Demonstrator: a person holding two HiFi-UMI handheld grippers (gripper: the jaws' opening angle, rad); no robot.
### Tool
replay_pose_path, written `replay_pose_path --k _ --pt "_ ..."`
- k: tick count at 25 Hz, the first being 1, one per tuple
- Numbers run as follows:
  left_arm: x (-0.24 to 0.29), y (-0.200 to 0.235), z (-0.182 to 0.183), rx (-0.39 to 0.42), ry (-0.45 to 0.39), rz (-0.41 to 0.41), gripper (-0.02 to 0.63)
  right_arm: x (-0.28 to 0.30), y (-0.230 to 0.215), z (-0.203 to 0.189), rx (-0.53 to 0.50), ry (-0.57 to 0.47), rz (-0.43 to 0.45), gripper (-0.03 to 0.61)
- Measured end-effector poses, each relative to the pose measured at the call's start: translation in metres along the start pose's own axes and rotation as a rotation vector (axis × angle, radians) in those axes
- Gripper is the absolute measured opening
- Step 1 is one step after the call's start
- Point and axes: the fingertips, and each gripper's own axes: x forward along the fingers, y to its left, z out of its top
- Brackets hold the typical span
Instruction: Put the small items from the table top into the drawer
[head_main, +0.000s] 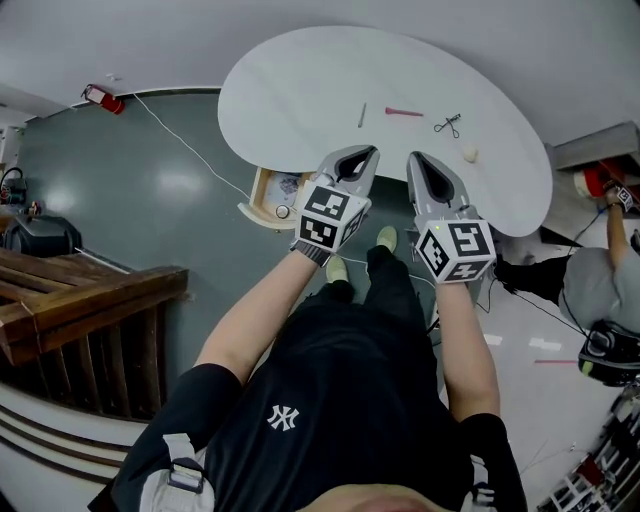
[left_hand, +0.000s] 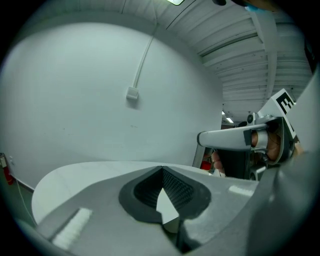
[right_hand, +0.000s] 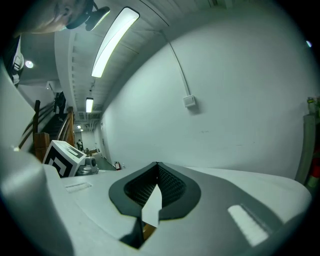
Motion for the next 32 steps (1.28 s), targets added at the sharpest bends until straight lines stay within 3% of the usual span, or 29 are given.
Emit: replay_pose_path --k 9,18,22,32 --pt "0.057 0.062 -0.035 -0.012 0.065 0.122 0.006 0.077 -0.031 -0.025 -0.020 0.063 0.079 0.026" --pt "0.122 0.112 -0.094 -0.057 0.183 0.238 0.038 0.142 -0.066 -0.068 -0.059 0.164 0.185 0.026" --pt "0.142 0.126 -0.125 -0.092 0.247 0.285 0.048 0.163 -0.082 -0.092 -0.045 0.219 0.224 0.026" --pt "0.178 0.154 -0.178 -0.080 0.377 0.349 0.072 0.199 -0.101 -0.127 -0.022 0.293 0.290 0.026"
